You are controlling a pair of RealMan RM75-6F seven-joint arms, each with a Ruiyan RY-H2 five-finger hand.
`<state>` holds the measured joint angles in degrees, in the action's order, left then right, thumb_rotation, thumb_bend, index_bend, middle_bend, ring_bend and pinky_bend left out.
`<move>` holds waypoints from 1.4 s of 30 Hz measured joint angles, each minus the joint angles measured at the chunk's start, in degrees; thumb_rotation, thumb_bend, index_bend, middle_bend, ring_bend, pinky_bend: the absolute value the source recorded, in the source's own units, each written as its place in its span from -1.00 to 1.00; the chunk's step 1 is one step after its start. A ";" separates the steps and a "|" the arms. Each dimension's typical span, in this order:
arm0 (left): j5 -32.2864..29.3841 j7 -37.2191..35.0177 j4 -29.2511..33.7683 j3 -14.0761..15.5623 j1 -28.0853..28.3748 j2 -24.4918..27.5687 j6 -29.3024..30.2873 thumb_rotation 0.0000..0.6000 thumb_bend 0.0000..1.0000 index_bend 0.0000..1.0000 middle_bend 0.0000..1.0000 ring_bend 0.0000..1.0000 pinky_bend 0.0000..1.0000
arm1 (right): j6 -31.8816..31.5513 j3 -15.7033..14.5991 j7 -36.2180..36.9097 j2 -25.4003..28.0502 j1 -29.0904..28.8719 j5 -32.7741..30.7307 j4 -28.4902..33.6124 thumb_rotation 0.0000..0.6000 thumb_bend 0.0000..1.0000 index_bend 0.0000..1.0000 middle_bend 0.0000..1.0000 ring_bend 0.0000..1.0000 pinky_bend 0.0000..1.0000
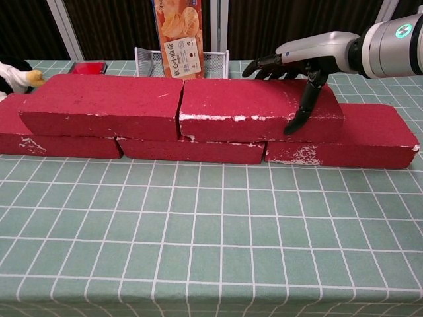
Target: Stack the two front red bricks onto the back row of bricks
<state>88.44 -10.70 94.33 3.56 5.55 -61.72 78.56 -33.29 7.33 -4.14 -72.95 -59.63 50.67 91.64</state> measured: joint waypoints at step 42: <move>-0.16 5.70 0.43 -1.73 -2.33 -0.08 6.16 1.00 -0.87 -0.94 -1.00 -1.00 -1.00 | -37.12 -4.66 -1.78 15.90 26.47 23.85 13.76 1.00 -1.00 -1.00 -1.00 -1.00 -1.00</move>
<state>88.28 -5.00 94.76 1.84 3.21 -61.80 84.73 -70.41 2.68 -5.92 -57.05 -33.15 74.52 105.40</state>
